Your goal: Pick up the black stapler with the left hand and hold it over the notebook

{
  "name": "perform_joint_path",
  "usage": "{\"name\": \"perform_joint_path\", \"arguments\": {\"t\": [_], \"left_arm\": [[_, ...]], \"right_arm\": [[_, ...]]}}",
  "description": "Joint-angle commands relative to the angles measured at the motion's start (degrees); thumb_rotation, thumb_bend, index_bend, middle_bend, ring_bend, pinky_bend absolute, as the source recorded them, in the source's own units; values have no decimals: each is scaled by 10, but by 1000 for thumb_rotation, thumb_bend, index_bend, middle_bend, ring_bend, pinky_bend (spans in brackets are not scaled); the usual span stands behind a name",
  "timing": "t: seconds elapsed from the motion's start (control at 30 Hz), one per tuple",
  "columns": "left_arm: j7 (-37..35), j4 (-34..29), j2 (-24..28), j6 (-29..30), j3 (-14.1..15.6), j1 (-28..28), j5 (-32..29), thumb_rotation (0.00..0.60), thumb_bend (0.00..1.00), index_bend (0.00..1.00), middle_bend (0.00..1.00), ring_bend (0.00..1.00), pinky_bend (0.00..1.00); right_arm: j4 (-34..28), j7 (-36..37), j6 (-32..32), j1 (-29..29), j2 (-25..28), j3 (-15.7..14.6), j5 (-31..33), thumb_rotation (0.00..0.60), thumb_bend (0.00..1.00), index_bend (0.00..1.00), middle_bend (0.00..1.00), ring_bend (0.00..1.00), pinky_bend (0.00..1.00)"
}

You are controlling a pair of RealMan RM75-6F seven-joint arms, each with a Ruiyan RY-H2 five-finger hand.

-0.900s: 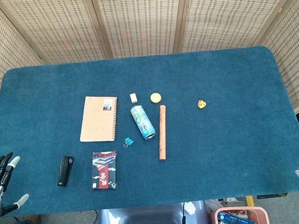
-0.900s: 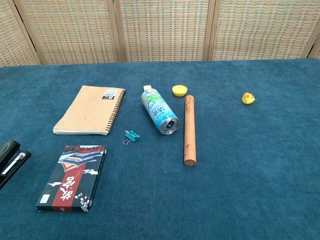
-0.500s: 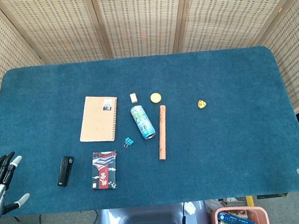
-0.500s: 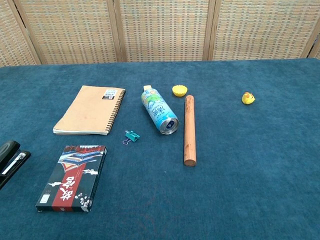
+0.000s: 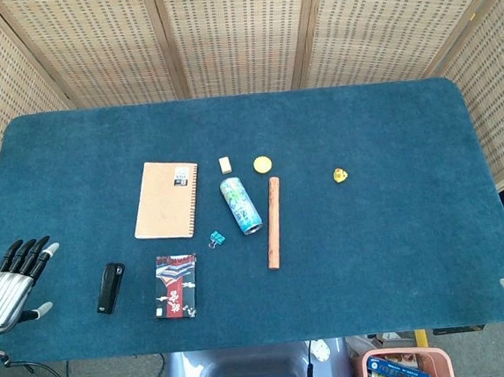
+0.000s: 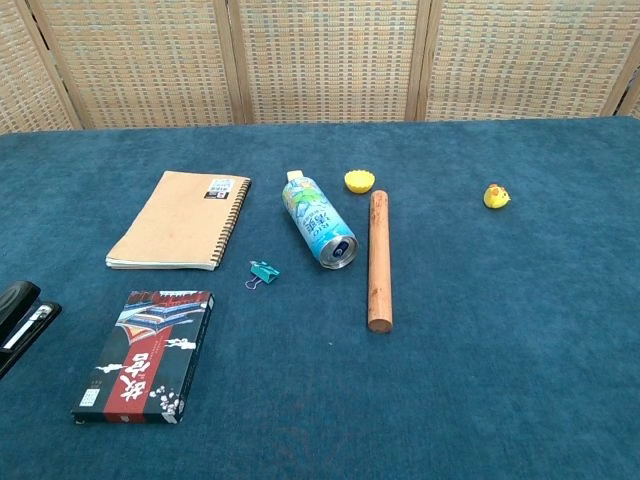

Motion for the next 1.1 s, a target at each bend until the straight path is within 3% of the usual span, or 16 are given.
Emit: {"name": "perform_joint_path", "arguments": {"t": [0.03,0.23,0.53,0.73,1.1], "left_arm": [[-59,83,-71,-22,15,-27,17,600,0,0,0,0,0],[-54,114,-110,-53,24,-36,9,600,0,0,0,0,0],[4,99,-142,-25,32,-42,31,600,0,0,0,0,0],[40,62,-151,-11,38,-46,42,600,0,0,0,0,0],[109,-42,-146,-38,40,-71,42,600,0,0,0,0,0]], "right_arm": [[2,-2,-4,2,-2,0,4,600,0,0,0,0,0],[6,13,-9,1,0,2,11,600,0,0,0,0,0],[11,47,-3,-4,10,4,12,600,0,0,0,0,0],[14,66,0,-8,15,5,14,600,0,0,0,0,0],[19,72,-5,-8,16,7,22,600,0,0,0,0,0]]}}
